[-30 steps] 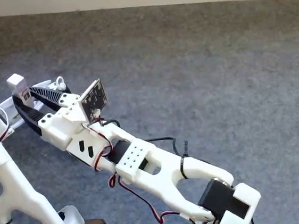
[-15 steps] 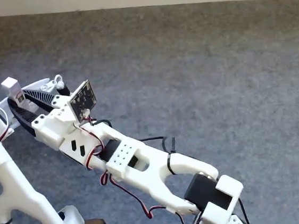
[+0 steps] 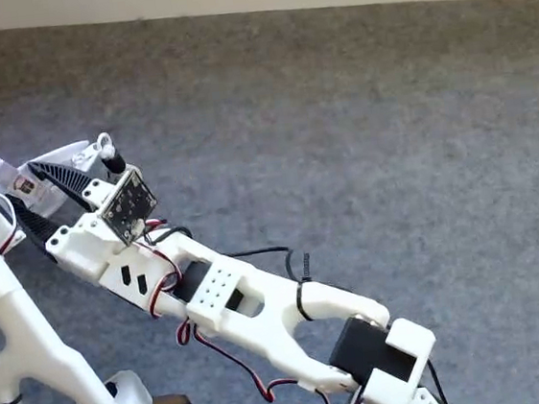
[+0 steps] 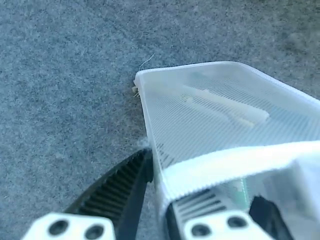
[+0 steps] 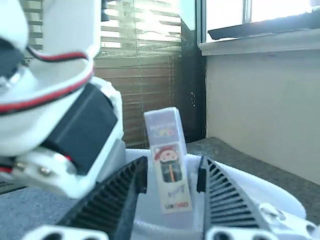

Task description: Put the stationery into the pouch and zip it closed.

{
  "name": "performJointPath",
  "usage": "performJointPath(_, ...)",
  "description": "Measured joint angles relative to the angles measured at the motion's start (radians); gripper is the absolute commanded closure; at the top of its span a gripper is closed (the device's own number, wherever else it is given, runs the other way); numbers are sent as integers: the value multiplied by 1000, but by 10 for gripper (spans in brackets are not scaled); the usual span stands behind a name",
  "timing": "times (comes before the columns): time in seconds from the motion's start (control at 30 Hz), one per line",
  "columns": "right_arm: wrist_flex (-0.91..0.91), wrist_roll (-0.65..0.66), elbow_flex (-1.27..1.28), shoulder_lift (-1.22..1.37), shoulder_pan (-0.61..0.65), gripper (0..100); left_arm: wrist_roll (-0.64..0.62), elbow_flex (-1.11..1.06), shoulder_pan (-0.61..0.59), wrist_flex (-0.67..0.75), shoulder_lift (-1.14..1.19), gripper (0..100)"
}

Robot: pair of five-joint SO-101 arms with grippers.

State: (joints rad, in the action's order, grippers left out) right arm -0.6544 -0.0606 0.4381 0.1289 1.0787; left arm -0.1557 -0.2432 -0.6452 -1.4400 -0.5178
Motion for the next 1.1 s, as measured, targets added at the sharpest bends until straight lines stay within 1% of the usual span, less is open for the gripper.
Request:
performJointPath(0.27,5,0,49,-107,0,842,0,0,0,0,0,989)
performJointPath(0.47,144,0,55,-147,0,842,0,0,0,0,0,989)
performJointPath(0.8,173,0,57,-258,-20,847,0,0,0,0,0,989)
performJointPath(0.97,330,0,57,-272,-21,850,0,0,0,0,0,989)
performJointPath(1.03,394,0,57,-272,-21,885,0,0,0,0,0,989)
performJointPath(1.1,423,0,57,-272,-21,949,0,0,0,0,0,989)
